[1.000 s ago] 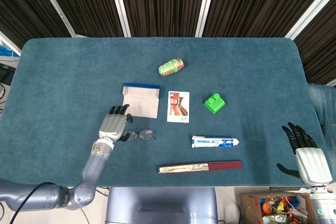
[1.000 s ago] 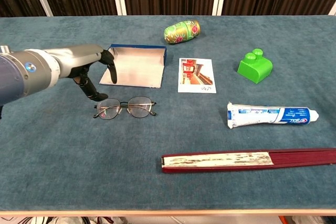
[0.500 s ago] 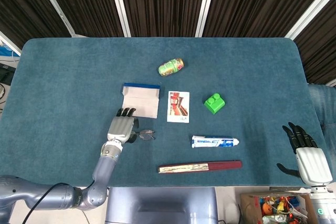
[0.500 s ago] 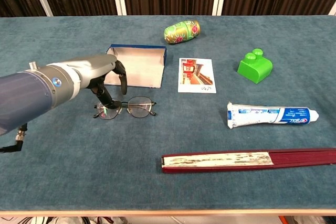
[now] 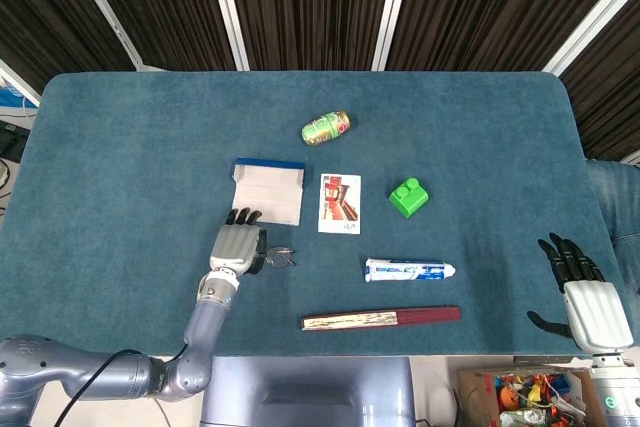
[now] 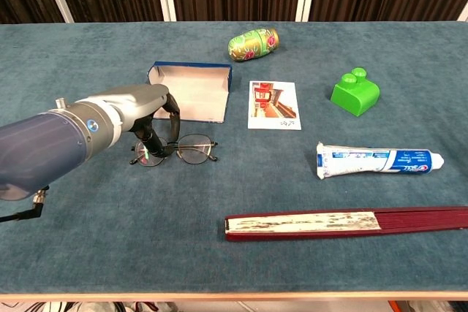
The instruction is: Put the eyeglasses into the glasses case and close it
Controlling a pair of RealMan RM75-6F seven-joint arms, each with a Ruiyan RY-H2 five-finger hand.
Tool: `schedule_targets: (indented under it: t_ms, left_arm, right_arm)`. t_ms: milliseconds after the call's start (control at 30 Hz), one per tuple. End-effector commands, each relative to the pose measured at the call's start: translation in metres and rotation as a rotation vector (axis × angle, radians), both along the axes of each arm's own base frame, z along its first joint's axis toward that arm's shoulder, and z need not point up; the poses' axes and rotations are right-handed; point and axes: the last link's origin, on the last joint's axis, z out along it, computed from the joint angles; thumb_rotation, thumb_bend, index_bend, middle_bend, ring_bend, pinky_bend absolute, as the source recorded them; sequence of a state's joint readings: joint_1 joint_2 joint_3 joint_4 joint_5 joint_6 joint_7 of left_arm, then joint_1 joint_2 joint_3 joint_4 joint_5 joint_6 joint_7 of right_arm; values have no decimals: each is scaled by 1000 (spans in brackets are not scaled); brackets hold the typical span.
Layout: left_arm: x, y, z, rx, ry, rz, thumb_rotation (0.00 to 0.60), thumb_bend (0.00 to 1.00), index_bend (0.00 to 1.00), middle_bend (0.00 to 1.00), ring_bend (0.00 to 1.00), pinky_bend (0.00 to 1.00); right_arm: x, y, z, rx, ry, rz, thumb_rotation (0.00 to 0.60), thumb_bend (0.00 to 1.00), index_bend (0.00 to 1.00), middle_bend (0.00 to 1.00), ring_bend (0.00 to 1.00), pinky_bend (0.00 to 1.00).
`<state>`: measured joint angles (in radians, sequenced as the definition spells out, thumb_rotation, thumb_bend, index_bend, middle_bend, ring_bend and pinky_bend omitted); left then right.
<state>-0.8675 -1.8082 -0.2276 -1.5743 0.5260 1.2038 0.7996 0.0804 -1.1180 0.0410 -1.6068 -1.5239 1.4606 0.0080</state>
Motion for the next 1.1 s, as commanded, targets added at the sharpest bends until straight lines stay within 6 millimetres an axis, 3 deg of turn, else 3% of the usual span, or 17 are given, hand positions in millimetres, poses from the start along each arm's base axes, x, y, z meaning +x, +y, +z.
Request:
schedule_targets:
  t_ms: [33,1100]
  left_arm:
    - [1,0,-1,0,2,-5,600,336,531,130,0,0]
    - [-3,3,-2,6,17,11,600,403,557,138,0,0]
  right_arm:
    - [0,0,0,0,0,-2,600,35,49,0,37,178]
    - [0,0,0,0,-1,-11,600,41,49,0,37,178]
